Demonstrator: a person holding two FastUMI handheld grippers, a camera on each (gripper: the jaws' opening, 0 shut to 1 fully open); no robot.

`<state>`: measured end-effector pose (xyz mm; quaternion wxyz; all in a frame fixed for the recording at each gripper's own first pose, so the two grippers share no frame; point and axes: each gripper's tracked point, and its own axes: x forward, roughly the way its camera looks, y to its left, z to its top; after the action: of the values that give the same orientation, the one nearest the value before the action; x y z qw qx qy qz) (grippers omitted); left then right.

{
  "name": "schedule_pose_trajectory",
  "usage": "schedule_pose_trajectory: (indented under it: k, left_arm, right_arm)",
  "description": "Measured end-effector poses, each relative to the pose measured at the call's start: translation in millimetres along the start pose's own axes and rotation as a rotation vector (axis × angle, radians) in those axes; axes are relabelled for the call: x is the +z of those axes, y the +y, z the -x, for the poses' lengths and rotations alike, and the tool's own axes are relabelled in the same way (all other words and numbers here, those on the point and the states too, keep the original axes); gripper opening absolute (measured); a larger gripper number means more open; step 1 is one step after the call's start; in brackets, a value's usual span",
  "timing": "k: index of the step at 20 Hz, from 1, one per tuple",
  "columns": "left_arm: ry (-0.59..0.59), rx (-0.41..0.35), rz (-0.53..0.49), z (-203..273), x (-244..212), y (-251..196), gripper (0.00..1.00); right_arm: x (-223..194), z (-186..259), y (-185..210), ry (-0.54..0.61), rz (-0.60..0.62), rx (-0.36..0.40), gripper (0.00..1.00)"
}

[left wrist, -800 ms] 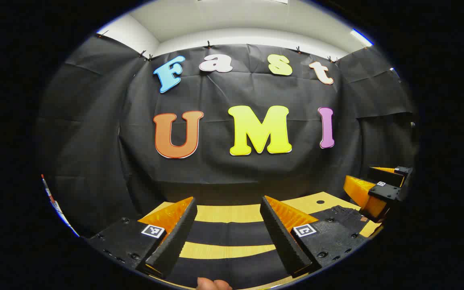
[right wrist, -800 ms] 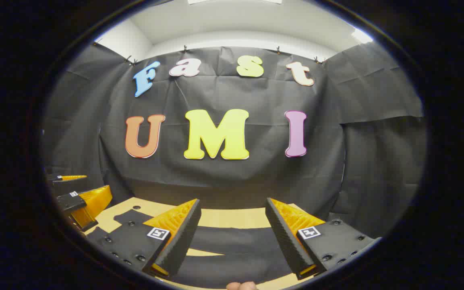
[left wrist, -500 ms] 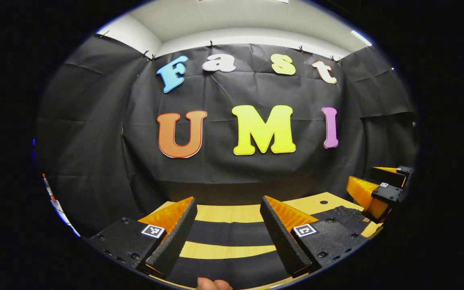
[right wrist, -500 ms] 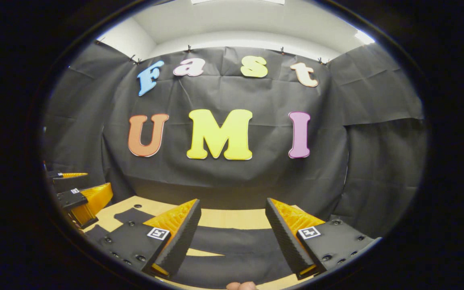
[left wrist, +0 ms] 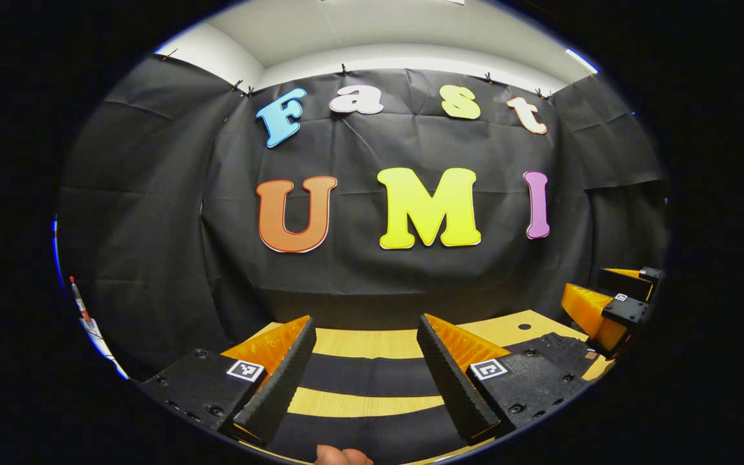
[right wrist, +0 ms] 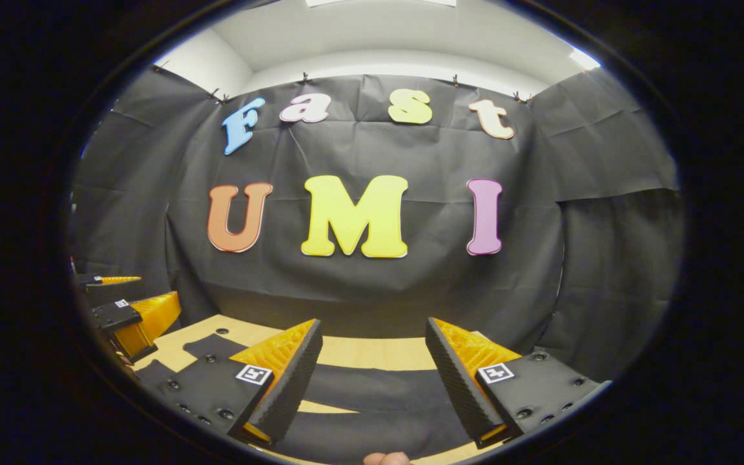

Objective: Grasp the waist and the cuffs of the jeans and fold them to make the two legs overlap; first hold the waist and fold one-third of the jeans toward the cuffs, then hold the cuffs and fold the remaining one-third in the same direction to finish folding.

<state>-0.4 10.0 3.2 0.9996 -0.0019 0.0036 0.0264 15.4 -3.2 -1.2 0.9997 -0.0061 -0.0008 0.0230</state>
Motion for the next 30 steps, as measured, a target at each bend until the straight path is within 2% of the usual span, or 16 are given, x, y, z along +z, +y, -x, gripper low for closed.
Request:
schedule_pose_trajectory:
  k: [8,11,13,16,20,21,24,26,27,30]
  left_arm:
    - [0.04,0.026,-0.003,3,-7,6,1.0]
    - [0.186,0.06,0.082,19,-48,17,1.0]
    - [0.312,0.105,0.18,35,-91,38,1.0]
    - [0.463,0.216,0.365,59,-144,77,1.0]
    - [0.655,0.396,0.808,91,-214,110,0.99]
    - [0.69,0.439,0.882,100,-223,116,0.99]
    - [0.777,0.494,1.034,112,-239,117,0.99]
    - [0.811,0.52,1.128,110,-254,125,0.98]
    - [0.823,0.527,1.187,107,-255,119,0.99]
    - [0.836,0.546,1.249,98,-264,128,0.98]
  right_arm:
    - [-5,2,-2,0.014,0.0,0.013,0.96]
    - [-11,8,-4,0.035,-0.011,0.013,0.96]
    - [-12,13,-7,0.037,-0.009,0.011,0.96]
    - [-25,16,-11,0.064,0.003,0.006,0.96]
    - [-51,20,-32,0.154,-0.036,-0.049,0.99]
    - [-54,19,-37,0.167,-0.042,-0.068,0.96]
    - [-53,13,-42,0.174,-0.037,-0.104,1.0]
    - [-53,10,-42,0.177,-0.031,-0.115,0.96]
    - [-53,9,-41,0.178,-0.03,-0.121,0.99]
    - [-53,8,-43,0.183,-0.022,-0.141,0.96]
